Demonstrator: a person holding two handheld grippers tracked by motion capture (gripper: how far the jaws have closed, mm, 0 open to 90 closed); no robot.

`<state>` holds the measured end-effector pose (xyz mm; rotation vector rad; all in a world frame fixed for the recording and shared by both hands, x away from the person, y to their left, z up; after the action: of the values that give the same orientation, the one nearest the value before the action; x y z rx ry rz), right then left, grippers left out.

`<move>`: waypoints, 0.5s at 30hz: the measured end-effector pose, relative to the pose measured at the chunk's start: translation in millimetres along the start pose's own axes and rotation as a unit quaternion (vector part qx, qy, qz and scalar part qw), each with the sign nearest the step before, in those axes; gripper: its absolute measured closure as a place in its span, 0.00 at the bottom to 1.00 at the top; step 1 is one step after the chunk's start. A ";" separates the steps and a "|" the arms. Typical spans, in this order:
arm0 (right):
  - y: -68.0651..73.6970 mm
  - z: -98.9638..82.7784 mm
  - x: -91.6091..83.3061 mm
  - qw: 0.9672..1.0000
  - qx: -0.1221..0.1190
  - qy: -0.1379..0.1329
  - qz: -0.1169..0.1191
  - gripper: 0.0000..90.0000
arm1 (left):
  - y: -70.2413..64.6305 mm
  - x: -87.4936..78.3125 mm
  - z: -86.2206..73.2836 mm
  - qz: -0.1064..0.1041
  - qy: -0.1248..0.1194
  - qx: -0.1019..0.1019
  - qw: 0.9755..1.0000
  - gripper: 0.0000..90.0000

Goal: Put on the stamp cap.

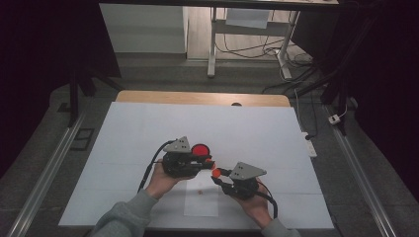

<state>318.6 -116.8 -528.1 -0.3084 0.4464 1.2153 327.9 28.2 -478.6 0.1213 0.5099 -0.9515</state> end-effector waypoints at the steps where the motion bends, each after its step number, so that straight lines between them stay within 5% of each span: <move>1: 0.0 0.1 0.3 1.000 0.000 0.000 0.000 0.72 | -0.2 0.5 0.1 0.000 0.000 0.000 1.000 0.80; 15: -0.1 2.4 1.8 1.000 0.001 -0.003 0.000 0.72 | -3.8 11.3 -3.7 -0.002 0.015 0.008 1.000 0.81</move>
<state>319.5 -114.2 -526.9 -0.3037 0.4422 1.2159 328.9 18.7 -486.7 0.1498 0.5305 -0.9598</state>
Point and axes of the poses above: each handheld gripper's, and its own axes: x roughly forward along the jaws, z roughly out of its top, y roughly to its left, the point moved 6 cm from there along x, roughly forward along the jaws, and after that the axes turned 12 degrees about z, right-handed, at the moved point
